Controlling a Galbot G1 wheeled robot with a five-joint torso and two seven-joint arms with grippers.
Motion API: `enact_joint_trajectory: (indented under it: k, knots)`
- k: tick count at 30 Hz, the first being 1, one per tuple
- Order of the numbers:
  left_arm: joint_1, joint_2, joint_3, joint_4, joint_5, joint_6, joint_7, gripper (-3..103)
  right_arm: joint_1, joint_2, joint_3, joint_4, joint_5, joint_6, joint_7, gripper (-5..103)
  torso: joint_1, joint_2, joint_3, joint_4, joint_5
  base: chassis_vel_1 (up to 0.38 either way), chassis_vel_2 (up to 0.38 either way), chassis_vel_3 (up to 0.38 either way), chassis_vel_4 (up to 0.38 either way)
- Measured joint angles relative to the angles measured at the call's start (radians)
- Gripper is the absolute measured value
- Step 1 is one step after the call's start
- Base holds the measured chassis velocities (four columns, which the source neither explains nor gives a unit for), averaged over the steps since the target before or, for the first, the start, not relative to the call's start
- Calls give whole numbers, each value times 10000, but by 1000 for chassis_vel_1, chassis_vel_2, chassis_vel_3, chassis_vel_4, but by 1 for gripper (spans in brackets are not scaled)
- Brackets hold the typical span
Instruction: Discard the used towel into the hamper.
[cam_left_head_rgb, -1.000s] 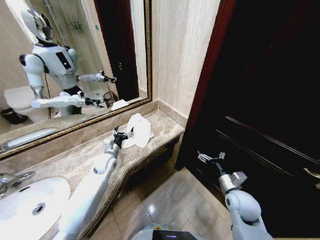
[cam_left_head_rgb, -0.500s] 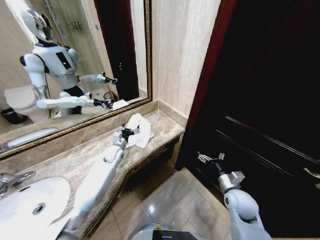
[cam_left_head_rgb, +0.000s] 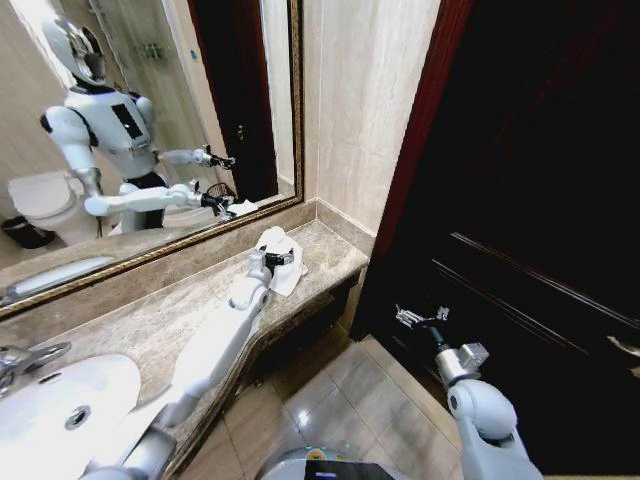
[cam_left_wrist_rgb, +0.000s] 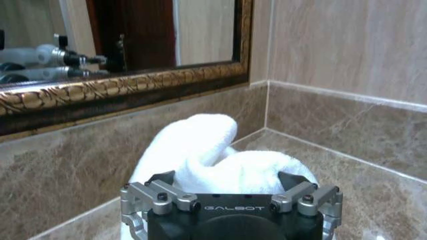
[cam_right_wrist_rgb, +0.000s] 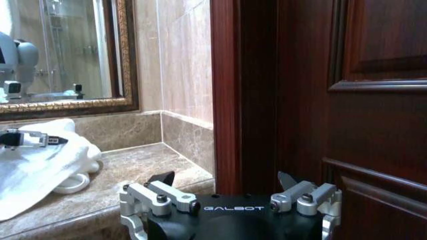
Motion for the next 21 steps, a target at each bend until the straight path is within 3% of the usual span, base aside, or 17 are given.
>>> enact_joint_trajectory:
  k: [6, 21]
  knots:
    - [-335, 10, 192, 183, -124, 831, -377, 100, -19, 18, -4, -101, 5, 135, -6, 100, 0, 0, 0, 1, 1, 0, 0, 0, 0]
    - [-303, -137, 192, 352, -453, 890, -552, 100, -89, -24, 7, -106, 108, 134, -18, 100, 0, 0, 0, 1, 1, 0, 0, 0, 0]
